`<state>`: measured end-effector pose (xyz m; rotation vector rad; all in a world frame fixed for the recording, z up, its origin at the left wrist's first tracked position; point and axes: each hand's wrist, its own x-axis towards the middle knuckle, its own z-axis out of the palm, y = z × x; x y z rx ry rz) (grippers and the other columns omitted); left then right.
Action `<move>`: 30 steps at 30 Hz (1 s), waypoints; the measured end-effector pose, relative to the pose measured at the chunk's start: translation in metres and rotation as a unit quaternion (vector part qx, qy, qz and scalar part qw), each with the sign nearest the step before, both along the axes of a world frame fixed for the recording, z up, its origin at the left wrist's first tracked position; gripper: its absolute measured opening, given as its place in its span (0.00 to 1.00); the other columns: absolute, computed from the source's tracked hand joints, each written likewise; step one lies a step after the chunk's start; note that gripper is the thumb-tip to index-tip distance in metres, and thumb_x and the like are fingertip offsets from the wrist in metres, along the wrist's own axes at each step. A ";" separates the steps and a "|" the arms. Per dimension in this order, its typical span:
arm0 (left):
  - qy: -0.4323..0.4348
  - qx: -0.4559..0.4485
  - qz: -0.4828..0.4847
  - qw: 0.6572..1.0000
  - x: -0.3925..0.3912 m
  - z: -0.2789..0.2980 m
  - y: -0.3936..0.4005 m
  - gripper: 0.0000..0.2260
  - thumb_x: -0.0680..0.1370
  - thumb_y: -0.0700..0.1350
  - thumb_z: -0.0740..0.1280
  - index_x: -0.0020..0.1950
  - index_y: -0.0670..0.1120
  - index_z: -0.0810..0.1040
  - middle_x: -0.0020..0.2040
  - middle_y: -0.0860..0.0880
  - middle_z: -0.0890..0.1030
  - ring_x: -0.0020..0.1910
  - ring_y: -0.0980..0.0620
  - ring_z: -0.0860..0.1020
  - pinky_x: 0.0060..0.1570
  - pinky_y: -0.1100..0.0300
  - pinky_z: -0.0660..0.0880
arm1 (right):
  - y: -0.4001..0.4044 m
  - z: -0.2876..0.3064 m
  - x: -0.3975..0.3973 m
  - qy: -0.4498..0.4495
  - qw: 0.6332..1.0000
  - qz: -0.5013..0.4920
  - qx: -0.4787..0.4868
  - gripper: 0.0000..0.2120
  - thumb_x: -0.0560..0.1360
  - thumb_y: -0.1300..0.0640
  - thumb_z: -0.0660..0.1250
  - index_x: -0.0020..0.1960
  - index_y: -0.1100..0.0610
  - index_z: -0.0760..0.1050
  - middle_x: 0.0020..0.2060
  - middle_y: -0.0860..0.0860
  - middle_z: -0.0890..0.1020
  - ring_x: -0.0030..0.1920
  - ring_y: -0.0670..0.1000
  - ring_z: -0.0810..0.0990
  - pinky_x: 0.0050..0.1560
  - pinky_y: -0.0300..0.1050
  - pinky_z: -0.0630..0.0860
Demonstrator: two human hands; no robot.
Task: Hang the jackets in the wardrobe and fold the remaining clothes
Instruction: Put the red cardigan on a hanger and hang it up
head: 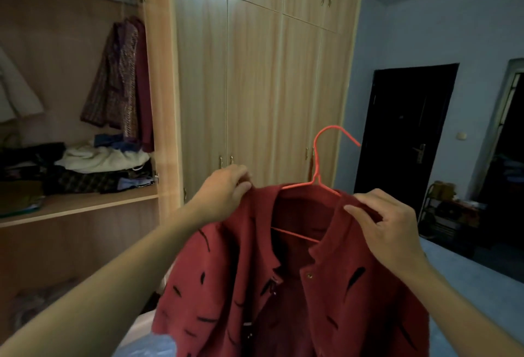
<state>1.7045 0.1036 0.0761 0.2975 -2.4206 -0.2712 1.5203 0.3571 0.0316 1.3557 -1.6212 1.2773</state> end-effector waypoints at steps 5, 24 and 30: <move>-0.113 0.223 -0.159 0.955 0.022 0.005 -0.013 0.09 0.83 0.39 0.62 0.43 0.48 0.75 0.36 0.59 0.74 0.33 0.63 0.69 0.36 0.69 0.67 | -0.001 -0.001 -0.006 0.041 0.999 0.017 0.020 0.05 0.72 0.61 0.74 0.47 0.61 0.83 0.38 0.48 0.80 0.40 0.43 0.79 0.44 0.33 0.74; 0.092 -0.057 -0.085 0.990 0.020 -0.022 0.037 0.04 0.80 0.47 0.65 0.47 0.49 0.77 0.40 0.55 0.78 0.40 0.59 0.75 0.41 0.68 0.68 | -0.002 -0.007 -0.004 -0.073 0.995 0.061 -0.008 0.04 0.72 0.58 0.73 0.47 0.54 0.84 0.39 0.44 0.82 0.41 0.44 0.81 0.46 0.32 0.74; 0.128 -0.090 -0.061 0.986 0.012 -0.031 0.040 0.08 0.79 0.43 0.65 0.55 0.42 0.80 0.46 0.50 0.80 0.46 0.51 0.78 0.48 0.59 0.73 | -0.004 0.001 0.000 -0.084 0.995 0.050 -0.002 0.06 0.71 0.56 0.75 0.45 0.58 0.85 0.37 0.46 0.82 0.39 0.47 0.81 0.44 0.37 0.75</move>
